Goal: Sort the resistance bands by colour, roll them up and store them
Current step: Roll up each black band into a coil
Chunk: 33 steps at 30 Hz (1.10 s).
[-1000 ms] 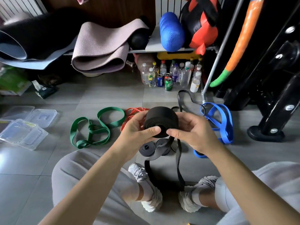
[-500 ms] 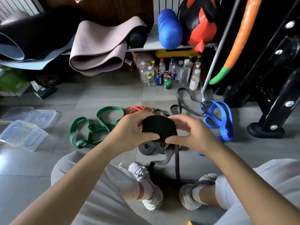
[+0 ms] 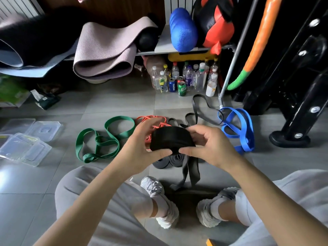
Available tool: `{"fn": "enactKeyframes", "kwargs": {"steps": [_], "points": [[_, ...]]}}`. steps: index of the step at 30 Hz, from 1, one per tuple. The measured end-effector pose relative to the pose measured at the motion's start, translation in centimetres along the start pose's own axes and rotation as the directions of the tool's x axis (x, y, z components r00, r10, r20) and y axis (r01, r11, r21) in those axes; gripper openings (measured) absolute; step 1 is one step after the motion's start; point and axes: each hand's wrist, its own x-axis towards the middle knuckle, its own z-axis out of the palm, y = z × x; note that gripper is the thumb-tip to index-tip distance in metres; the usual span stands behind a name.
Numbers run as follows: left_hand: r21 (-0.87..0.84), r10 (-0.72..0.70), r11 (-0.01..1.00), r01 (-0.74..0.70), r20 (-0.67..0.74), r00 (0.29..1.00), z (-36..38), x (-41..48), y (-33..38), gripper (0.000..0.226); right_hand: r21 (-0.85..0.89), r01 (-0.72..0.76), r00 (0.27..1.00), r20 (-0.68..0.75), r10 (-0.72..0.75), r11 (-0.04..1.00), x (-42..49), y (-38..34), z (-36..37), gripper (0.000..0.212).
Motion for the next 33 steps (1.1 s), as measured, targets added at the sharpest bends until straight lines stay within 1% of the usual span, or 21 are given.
{"fn": "enactKeyframes", "kwargs": {"steps": [1,2,3,4,5,6,7,11,13,14,18,20,22,24,26,28,29,30,31,32,33], "points": [[0.229,0.076,0.970,-0.085,0.049,0.996,-0.4,0.1,0.4,0.076,-0.095,-0.010,1.000,0.014,0.011,0.995,0.1,-0.1,0.1,0.042],[0.413,0.170,0.887,-0.206,0.122,0.978,-0.6,0.3,0.7,0.078,-0.163,-0.024,0.999,0.024,0.028,0.986,0.2,-0.2,0.3,0.044],[0.540,0.247,0.778,-0.322,0.209,0.946,-0.6,0.5,1.0,0.078,-0.194,-0.031,0.999,0.031,0.038,0.981,0.3,-0.3,0.5,0.045],[0.622,0.280,0.672,-0.401,0.288,0.916,-0.4,0.6,1.2,0.077,-0.201,-0.022,0.999,0.035,0.030,0.979,0.4,-0.3,0.6,0.044],[0.671,0.286,0.595,-0.442,0.337,0.897,-0.3,0.8,1.2,0.076,-0.203,-0.007,0.999,0.034,0.014,0.979,0.4,-0.3,0.7,0.042],[0.692,0.290,0.560,-0.456,0.353,0.890,-0.2,1.0,1.0,0.075,-0.197,0.003,1.000,0.029,0.003,0.980,0.3,-0.2,0.7,0.041],[0.685,0.300,0.563,-0.462,0.351,0.887,-0.3,1.0,0.8,0.072,-0.184,0.007,1.000,0.022,-0.003,0.983,0.2,0.0,0.7,0.041],[0.587,0.339,0.669,-0.456,0.304,0.890,-0.9,1.0,0.6,0.061,-0.075,0.020,0.999,0.044,-0.017,0.997,-0.2,0.0,0.4,0.043],[0.554,0.360,0.708,-0.438,0.250,0.899,-1.3,0.8,0.5,0.057,-0.039,0.006,0.998,0.070,-0.004,0.999,-0.2,-0.1,0.0,0.045],[0.517,0.356,0.750,-0.412,0.209,0.911,-1.5,0.7,0.6,0.056,-0.025,0.001,0.997,0.083,0.001,1.000,-0.2,0.0,-0.2,0.045],[0.312,0.320,0.893,-0.325,0.070,0.945,-2.4,0.5,1.1,0.057,0.061,0.032,0.993,0.115,-0.039,0.998,0.2,-0.6,-0.5,0.050],[0.141,0.279,0.951,-0.276,-0.001,0.960,-2.1,0.5,1.2,0.061,0.084,0.074,0.990,0.117,-0.083,0.994,0.5,-1.2,-0.3,0.052],[-0.054,0.232,0.970,-0.236,-0.076,0.970,-1.4,0.6,1.0,0.059,0.139,0.103,0.989,0.093,-0.116,0.985,0.7,-1.5,-0.1,0.048],[-0.216,0.182,0.954,-0.205,-0.123,0.976,-0.3,0.3,0.4,0.055,0.171,0.082,0.994,0.061,-0.094,0.982,0.7,-1.6,0.1,0.041],[-0.255,0.143,0.952,-0.170,-0.118,0.983,0.5,-0.3,-0.2,0.053,0.164,0.058,0.995,0.075,-0.071,0.985,0.6,-1.5,-0.1,0.038],[-0.117,0.136,0.983,-0.142,-0.058,0.989,0.1,-0.6,-0.3,0.054,0.115,0.018,0.990,0.134,-0.034,0.993,0.3,-1.3,-0.3,0.036],[0.037,0.140,0.990,-0.139,-0.019,0.990,-0.3,-0.7,-0.1,0.052,0.078,0.003,0.986,0.169,-0.016,0.997,0.3,-1.4,-0.4,0.035],[0.237,0.170,0.957,-0.169,0.016,0.985,-0.8,-0.6,0.2,0.052,0.020,-0.006,0.980,0.198,0.002,1.000,0.3,-1.3,-0.4,0.033],[0.427,0.228,0.874,-0.232,0.059,0.972,-1.1,-0.6,0.5,0.055,-0.068,-0.001,0.973,0.229,0.017,0.998,0.4,-1.3,-0.3,0.030],[0.560,0.290,0.769,-0.308,0.125,0.949,-1.2,-0.5,0.8,0.060,-0.180,0.024,0.967,0.252,0.023,0.983,0.6,-1.3,-0.1,0.029],[0.645,0.330,0.662,-0.380,0.204,0.922,-1.1,-0.5,1.0,0.065,-0.275,0.050,0.962,0.270,0.027,0.960,0.8,-1.3,0.1,0.026]]}}
